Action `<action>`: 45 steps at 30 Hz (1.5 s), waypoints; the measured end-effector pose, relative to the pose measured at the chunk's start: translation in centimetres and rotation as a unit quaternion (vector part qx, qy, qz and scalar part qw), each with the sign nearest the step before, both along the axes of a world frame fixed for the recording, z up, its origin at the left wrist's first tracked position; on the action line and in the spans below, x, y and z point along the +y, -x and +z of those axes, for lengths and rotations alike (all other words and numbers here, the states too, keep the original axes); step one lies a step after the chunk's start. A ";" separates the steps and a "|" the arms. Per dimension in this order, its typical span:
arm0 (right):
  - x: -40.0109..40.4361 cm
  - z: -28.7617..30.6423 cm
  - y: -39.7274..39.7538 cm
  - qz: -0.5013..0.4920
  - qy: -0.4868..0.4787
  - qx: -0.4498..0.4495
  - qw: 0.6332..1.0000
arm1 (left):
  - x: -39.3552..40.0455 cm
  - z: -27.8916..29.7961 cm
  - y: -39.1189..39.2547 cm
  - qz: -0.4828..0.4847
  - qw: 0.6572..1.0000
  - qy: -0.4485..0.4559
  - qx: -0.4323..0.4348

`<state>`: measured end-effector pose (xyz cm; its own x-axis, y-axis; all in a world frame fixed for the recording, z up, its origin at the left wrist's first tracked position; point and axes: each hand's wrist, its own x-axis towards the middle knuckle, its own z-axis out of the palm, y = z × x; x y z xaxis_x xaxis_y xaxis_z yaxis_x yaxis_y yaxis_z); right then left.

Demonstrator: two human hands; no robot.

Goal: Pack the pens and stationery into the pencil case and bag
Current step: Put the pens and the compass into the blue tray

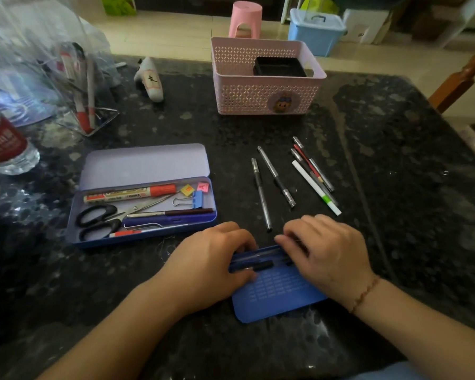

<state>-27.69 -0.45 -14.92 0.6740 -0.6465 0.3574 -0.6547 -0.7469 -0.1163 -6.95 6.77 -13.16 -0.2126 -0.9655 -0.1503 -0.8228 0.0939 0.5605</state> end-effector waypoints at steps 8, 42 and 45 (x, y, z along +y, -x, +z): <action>-6.4 1.4 -2.5 -0.227 -0.194 0.066 0.952 | 0.0 -0.2 0.2 0.008 1.000 0.007 0.000; 0.9 1.8 6.9 -0.124 -0.213 -0.112 0.962 | 0.5 0.2 -0.6 -0.083 0.996 0.029 0.016; 1.4 1.9 8.1 -0.150 -0.208 -0.116 0.960 | 0.4 0.1 -0.7 -0.081 0.996 0.027 0.013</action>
